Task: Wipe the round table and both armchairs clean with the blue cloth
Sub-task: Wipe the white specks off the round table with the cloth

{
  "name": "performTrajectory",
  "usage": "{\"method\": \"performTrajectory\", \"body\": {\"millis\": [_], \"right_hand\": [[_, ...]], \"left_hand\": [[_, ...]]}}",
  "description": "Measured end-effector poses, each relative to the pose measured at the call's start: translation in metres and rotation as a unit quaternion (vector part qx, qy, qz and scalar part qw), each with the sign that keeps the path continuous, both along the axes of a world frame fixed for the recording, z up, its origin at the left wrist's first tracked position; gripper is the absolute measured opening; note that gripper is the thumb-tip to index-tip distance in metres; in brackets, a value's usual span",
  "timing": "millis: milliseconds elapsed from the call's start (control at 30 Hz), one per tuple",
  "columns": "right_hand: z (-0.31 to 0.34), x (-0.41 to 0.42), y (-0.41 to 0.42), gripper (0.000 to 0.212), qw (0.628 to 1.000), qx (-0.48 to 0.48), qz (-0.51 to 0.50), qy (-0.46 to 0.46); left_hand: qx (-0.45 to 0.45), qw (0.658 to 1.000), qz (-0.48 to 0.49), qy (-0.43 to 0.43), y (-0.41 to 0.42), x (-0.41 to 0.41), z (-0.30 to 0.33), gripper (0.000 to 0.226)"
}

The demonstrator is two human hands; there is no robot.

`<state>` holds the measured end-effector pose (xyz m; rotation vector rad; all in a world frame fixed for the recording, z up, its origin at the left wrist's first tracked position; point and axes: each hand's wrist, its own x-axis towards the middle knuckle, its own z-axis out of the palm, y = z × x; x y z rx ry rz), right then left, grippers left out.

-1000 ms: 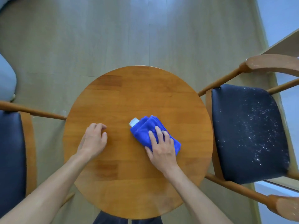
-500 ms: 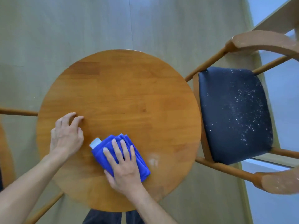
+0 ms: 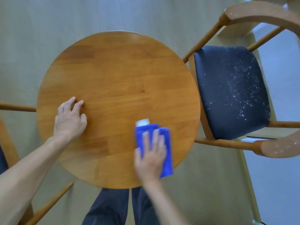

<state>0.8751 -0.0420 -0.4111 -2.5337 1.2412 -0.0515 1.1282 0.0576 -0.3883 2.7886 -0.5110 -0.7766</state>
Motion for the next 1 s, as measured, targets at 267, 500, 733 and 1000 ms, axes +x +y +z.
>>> {"method": "performTrajectory", "body": {"millis": [267, 500, 733, 1000], "right_hand": [[0.008, -0.036, 0.097, 0.04, 0.927, 0.074, 0.359, -0.078], [0.006, -0.09, -0.106, 0.046, 0.997, 0.055, 0.03, -0.044], [0.0, 0.012, -0.05, 0.058, 0.999, 0.02, 0.022, -0.025], [-0.008, 0.109, 0.123, 0.058, 0.88, 0.031, 0.474, 0.004]], "left_hand": [[-0.002, 0.999, 0.01, 0.051, 0.02, -0.018, 0.014, 0.044], [-0.006, 0.998, 0.024, 0.054, 0.03, -0.045, 0.014, 0.046], [-0.038, 0.996, 0.068, 0.039, 0.053, -0.05, 0.016, 0.044], [-0.089, 0.987, 0.127, -0.04, 0.086, 0.006, 0.015, 0.04]]}}
